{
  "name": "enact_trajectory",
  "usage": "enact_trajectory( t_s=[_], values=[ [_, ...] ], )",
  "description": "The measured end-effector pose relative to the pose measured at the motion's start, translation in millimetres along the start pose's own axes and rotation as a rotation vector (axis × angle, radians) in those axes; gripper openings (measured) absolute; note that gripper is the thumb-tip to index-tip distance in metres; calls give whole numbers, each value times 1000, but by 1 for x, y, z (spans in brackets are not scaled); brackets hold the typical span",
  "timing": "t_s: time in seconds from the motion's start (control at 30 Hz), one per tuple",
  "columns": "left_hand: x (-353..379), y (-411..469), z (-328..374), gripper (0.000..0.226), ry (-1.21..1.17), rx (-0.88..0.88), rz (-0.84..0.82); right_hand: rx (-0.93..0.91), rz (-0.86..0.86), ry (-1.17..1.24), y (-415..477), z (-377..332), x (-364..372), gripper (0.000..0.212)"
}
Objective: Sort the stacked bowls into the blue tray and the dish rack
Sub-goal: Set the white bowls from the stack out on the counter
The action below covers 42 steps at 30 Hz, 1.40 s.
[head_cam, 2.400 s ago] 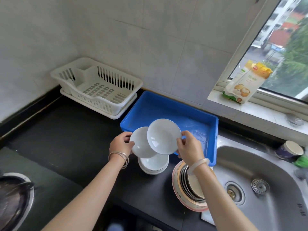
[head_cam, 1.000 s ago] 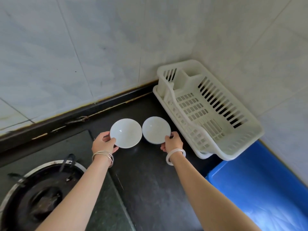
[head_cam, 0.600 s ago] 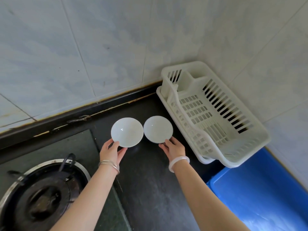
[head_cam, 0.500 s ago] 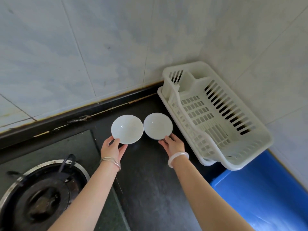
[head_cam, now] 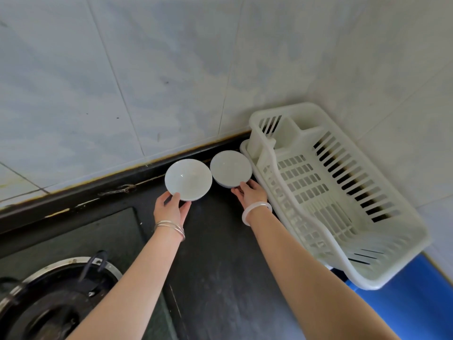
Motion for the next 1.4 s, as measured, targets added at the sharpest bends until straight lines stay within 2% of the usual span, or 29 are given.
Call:
enact_trajectory(
  t_s=[0.33, 0.5, 0.7, 0.8, 0.9, 1.07, 1.13, 1.27, 1.4],
  values=[
    [5, 10, 0, 32, 12, 37, 7, -5, -52, -16, 13, -11, 18, 38],
    [7, 8, 1, 27, -33, 37, 6, 17, -38, -16, 15, -13, 19, 40],
    [7, 7, 2, 31, 2, 78, 22, 63, -67, -174, 7, -11, 18, 40],
    [8, 3, 4, 26, 48, 107, 16, 93, -94, -209, 1, -11, 19, 41],
    [7, -5, 6, 35, 122, 125, 4, 98, -114, -316, -9, -13, 17, 45],
    [4, -31, 5, 44, 310, 109, -67, 30, -153, -453, -46, -25, 1, 40],
    [6, -50, -1, 43, 392, 70, -142, 4, -147, -527, -70, -31, -13, 35],
    [16, -105, -32, 36, 617, -87, -441, -35, -70, -635, -133, -36, -64, 27],
    [20, -169, -72, 33, 947, -47, -656, -87, 37, -757, -211, -29, -135, 22]
  ],
)
Point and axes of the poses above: each hand's wrist, its own y-axis towards the middle knuckle, its own x-axis out of the palm, z = x × y, the point moved 8 cm from there along y, towards the middle knuckle, and after that the axes turned 7 degrees about -z, right-handed, at the moved point
